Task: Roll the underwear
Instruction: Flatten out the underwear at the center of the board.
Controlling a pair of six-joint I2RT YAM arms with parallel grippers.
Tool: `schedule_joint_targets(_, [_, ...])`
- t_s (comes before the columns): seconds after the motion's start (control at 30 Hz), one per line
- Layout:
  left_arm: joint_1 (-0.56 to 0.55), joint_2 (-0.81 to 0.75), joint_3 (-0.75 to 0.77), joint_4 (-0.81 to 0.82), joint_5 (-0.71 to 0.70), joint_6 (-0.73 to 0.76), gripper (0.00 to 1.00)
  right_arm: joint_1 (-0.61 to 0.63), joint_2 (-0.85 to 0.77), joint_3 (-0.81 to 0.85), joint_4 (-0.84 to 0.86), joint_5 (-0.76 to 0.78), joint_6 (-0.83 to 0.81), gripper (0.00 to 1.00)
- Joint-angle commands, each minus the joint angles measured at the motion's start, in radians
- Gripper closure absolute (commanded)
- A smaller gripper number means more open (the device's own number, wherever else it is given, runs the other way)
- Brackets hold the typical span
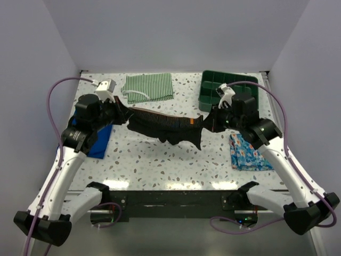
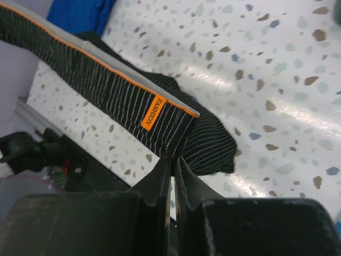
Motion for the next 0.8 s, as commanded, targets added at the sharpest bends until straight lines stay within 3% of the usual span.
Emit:
schedule_joint_targets(0.0, [-0.003, -0.105, -0.040, -0.017, 0.087, -0.032, 1.00, 0.010, -0.135, -0.074, 0.119, -0.204, 0.070, 0.95])
schedule_joint_targets(0.1, [-0.003, -0.183, -0.047, -0.066, 0.073, -0.105, 1.00, 0.032, -0.191, -0.100, 0.122, -0.267, 0.113, 0.95])
schedule_joint_targets(0.23, [-0.003, -0.242, -0.026, -0.155, 0.047, -0.163, 1.00, 0.069, -0.216, -0.100, 0.072, -0.242, 0.144, 0.94])
schedule_joint_targets(0.43, [-0.003, -0.150, -0.096, -0.164, 0.006, -0.170, 1.00, 0.071, -0.094, -0.095, -0.042, 0.006, 0.132, 0.95])
schedule_joint_targets(0.57, [-0.003, -0.027, -0.229, 0.016, -0.017, -0.159, 1.00, 0.063, 0.060, -0.135, 0.022, 0.176, 0.073, 0.94])
schedule_joint_targets(0.77, [-0.003, 0.227, -0.284, 0.327, 0.003, -0.107, 1.00, 0.042, 0.288, -0.168, 0.250, 0.244, -0.016, 0.97])
